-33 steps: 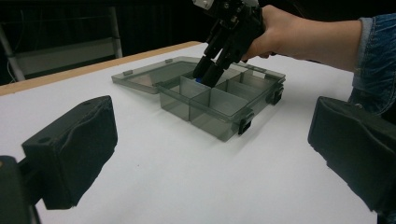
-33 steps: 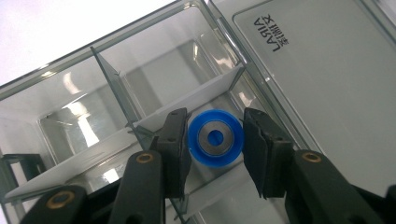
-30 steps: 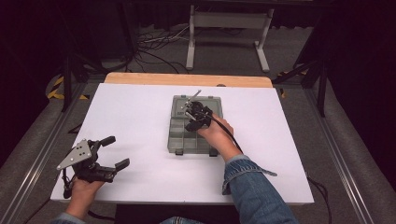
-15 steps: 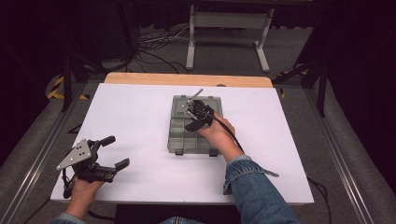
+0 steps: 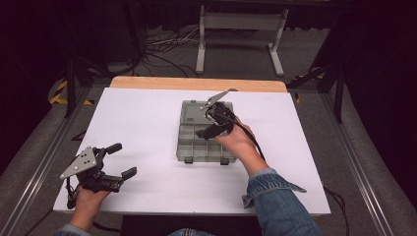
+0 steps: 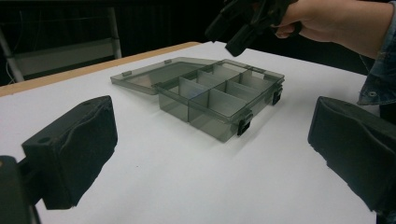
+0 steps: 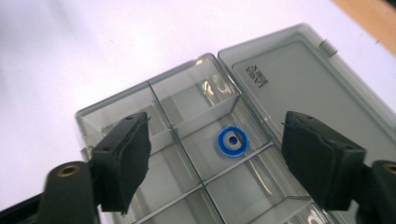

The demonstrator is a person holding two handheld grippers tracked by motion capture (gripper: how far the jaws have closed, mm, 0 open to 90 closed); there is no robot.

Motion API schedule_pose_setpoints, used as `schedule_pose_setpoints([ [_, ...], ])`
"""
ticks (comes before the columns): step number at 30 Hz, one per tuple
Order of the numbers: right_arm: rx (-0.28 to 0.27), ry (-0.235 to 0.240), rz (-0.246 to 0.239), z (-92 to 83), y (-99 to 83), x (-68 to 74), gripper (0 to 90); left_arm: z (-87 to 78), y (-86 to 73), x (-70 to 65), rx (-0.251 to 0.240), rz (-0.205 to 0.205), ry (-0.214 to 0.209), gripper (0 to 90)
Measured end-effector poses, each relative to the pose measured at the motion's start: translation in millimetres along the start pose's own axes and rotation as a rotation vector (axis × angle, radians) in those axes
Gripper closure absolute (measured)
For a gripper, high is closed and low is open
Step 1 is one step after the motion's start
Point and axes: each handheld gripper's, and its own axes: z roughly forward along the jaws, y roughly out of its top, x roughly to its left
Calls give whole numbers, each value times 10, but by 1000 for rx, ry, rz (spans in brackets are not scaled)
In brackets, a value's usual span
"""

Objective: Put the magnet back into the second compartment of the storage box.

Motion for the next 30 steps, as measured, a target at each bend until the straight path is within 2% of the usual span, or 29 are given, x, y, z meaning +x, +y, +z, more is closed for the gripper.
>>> schedule_pose_setpoints([
  [8,-97,10,-4,-267,-111,84,134,1,-3,-10,-4,-9,1,23],
  [23,-155,13,4,-556,-326,165,64,-1,-1,-13,-5,-12,2,23],
  [26,-181,17,9,-606,-386,171,33,-5,-1,-9,-5,-9,2,23],
  [30,-243,11,22,-692,-502,180,3,-3,1,-14,-5,-12,1,23],
])
